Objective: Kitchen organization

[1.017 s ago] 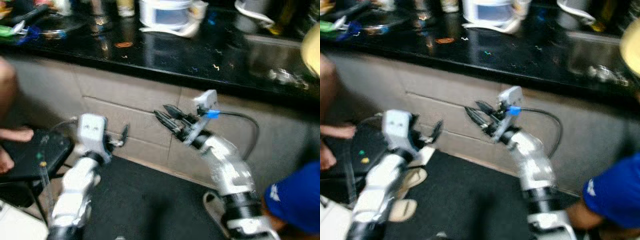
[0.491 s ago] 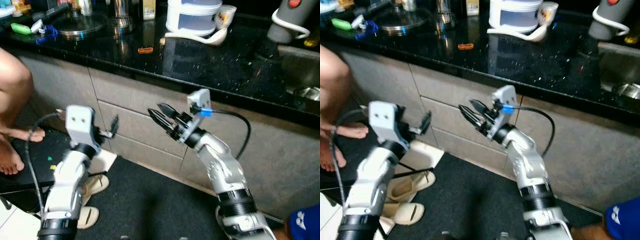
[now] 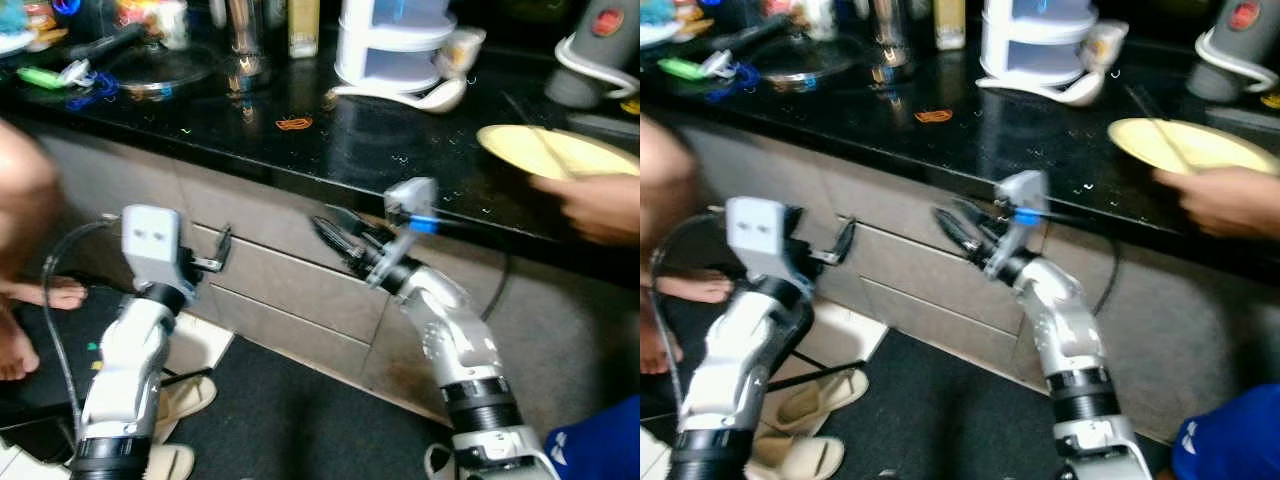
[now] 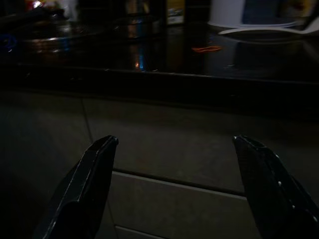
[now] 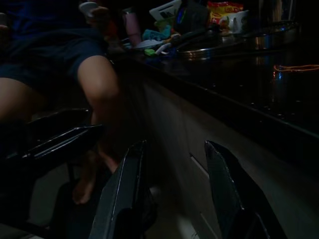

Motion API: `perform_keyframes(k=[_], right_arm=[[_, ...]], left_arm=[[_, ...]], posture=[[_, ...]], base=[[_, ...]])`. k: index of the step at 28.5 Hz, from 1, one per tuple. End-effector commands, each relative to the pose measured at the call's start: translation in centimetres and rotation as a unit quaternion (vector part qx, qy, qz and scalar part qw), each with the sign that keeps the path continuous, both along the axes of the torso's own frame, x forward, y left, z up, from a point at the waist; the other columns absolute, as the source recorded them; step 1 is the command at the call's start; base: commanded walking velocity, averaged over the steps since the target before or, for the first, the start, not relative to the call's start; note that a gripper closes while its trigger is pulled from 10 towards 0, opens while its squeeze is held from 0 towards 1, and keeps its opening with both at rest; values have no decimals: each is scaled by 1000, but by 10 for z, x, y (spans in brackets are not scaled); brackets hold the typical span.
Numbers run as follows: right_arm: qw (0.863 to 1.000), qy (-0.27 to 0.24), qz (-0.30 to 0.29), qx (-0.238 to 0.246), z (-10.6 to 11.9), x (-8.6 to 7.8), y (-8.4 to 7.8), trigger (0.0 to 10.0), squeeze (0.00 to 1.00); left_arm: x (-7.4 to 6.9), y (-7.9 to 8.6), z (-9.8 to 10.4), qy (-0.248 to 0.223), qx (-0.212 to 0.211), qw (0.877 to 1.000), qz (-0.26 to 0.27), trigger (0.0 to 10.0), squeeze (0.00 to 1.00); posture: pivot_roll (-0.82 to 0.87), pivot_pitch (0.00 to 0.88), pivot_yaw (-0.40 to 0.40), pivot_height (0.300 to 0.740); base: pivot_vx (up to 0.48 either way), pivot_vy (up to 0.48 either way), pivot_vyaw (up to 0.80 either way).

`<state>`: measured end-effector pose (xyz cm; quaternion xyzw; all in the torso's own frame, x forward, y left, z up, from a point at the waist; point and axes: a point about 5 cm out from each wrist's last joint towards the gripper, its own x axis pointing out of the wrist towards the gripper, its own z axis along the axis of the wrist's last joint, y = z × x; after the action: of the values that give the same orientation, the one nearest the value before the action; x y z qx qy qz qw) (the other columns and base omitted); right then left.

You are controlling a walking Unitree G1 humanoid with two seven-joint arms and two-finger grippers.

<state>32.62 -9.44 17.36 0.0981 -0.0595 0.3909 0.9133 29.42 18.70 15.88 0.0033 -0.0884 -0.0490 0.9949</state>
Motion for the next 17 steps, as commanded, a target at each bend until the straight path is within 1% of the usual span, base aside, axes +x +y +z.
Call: perform_keyframes(k=[1,8,17], right_arm=[[1000,1,-7,-3,-1,1,-4,10000,0],[1000,-7,8,10,2,-1,-5,10000,0],[999,-15,38,9,5,-5,-1,10000,0]], left_arm=[[-1,1,-2,5,-6,1000,1,10000,0],[-1,-1,-1,6,-8,1000,-2,10000,0],[-1,-5,0,4,-11,1000,-6,10000,0]], posture=[[24,59,-13,740],[24,62,-11,740],[26,59,-15,740]], base=[[304,0,0],[307,0,0],[310,0,800]])
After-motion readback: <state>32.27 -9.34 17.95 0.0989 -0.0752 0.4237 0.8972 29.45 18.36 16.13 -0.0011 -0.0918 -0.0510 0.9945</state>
